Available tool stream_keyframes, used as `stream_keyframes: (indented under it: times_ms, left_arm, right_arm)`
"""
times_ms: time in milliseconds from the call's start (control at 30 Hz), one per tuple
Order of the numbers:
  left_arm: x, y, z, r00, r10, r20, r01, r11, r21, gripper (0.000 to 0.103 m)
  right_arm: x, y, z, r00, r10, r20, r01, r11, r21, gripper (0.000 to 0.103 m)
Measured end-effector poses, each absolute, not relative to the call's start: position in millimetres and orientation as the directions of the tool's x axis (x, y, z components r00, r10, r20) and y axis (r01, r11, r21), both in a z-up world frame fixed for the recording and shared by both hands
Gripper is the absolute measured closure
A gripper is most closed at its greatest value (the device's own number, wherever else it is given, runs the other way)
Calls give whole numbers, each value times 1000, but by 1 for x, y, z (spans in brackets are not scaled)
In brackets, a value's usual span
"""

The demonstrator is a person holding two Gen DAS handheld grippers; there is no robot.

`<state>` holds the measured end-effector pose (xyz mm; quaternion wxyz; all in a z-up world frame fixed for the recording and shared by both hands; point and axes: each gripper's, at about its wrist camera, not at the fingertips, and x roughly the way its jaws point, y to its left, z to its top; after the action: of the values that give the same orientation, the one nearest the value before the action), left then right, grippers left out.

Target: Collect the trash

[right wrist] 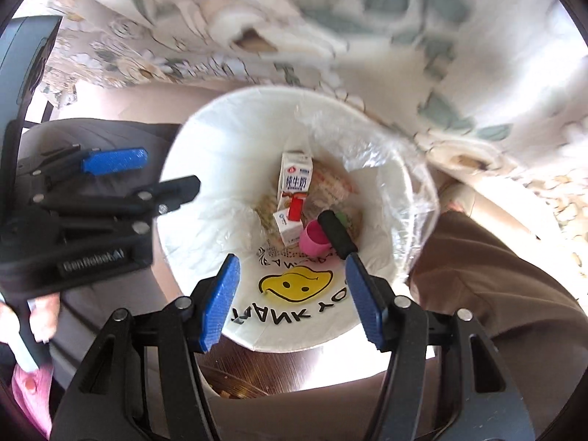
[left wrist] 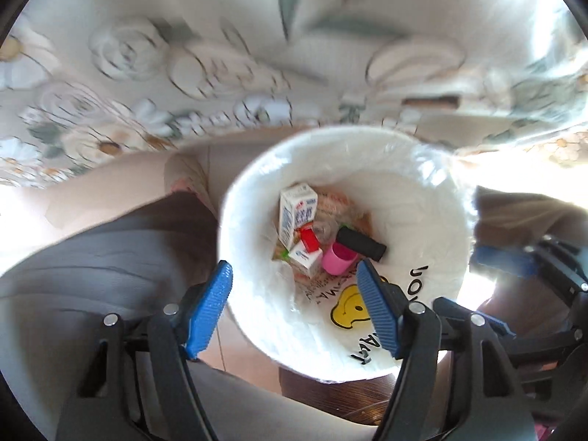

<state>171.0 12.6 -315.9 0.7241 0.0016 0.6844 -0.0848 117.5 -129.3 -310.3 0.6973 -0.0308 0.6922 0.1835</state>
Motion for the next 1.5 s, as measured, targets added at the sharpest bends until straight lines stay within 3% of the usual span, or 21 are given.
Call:
stream_keyframes:
  times_ms: [467, 833, 1033, 1233, 1500]
  left_arm:
    - [132, 21, -166, 380, -126, -917, 162, 984, -68, 21]
    - [70, 23, -68, 614, -28, -789, 130, 989, 67, 12]
    - [28, 18, -32, 693, 30, -720, 114, 982, 151, 9]
    - [5, 14, -9, 743, 46, -668, 104, 978, 183, 7]
    - [-10, 14, -10, 752, 30, -658, 92, 984, 150, 7]
  right_arm:
    - [80, -143, -160, 264, 292, -919, -347, 918, 192, 40]
    - [9, -159, -50, 555, 252, -793, -345, 937, 57, 26]
    - [-38, -163, -12, 710, 154, -687, -272, 960, -66, 20]
    - [-71, -171, 8, 820, 90, -565, -176, 979, -99, 16]
    - [-86, -166, 1, 819, 66, -570, -132, 988, -76, 16]
